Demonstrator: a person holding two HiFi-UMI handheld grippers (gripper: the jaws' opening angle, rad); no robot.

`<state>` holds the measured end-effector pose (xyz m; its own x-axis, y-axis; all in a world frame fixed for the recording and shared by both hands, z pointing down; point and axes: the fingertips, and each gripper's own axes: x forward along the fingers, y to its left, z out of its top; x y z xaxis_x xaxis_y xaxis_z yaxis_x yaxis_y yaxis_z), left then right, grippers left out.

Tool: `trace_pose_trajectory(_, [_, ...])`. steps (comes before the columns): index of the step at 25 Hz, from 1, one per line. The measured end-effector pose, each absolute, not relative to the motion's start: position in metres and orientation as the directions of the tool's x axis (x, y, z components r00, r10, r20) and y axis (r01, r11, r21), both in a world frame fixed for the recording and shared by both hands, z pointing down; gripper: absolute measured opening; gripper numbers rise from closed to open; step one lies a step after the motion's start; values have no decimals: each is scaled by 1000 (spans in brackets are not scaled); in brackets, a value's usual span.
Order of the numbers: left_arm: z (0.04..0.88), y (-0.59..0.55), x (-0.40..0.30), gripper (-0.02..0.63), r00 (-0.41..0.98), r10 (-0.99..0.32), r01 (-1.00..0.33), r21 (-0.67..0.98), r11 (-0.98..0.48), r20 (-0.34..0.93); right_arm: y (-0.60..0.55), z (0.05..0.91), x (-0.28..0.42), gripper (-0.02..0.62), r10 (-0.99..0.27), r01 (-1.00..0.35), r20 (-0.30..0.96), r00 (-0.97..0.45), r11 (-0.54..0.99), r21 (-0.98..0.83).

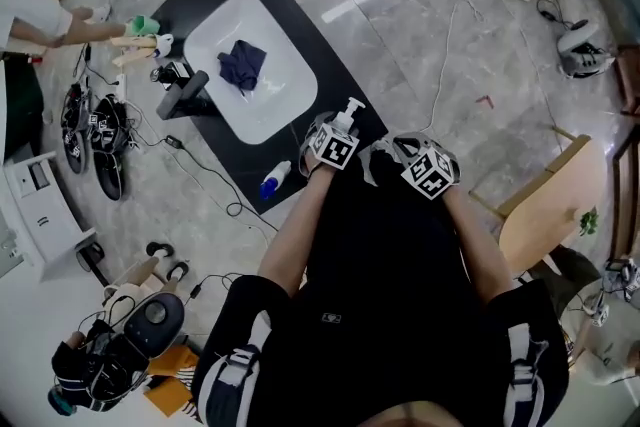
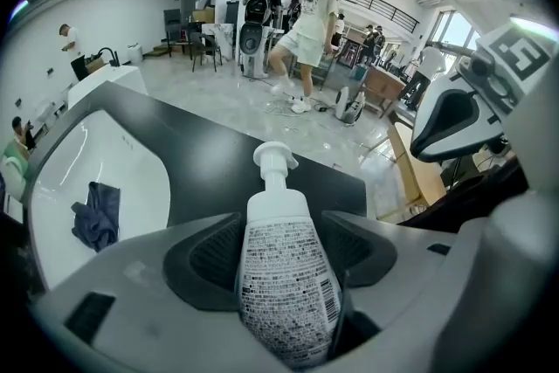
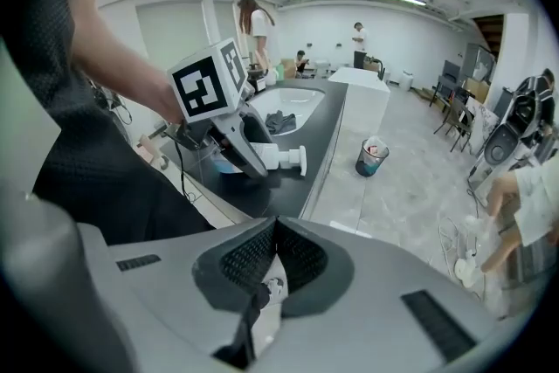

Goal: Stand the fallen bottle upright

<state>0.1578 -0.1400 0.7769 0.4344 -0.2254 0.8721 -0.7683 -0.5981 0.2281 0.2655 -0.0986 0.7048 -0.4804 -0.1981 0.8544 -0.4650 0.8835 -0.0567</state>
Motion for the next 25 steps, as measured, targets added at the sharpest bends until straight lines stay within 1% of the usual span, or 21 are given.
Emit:
trace_pose_trajectory(9, [774, -140, 154, 259, 423, -235, -782, 222, -582, 875, -103, 705, 261, 60, -173, -418, 845, -506, 906, -64])
trace_pose_trajectory(18, [736, -157, 142, 259, 413, -352, -824, 179, -538, 840, -111, 706, 269, 60, -173, -409, 832, -527, 910, -70])
trace_pose_trajectory(25, [724, -153, 131, 259, 393, -418, -860, 167, -482, 819, -110, 706, 265, 60, -151, -371, 823, -547, 925, -77])
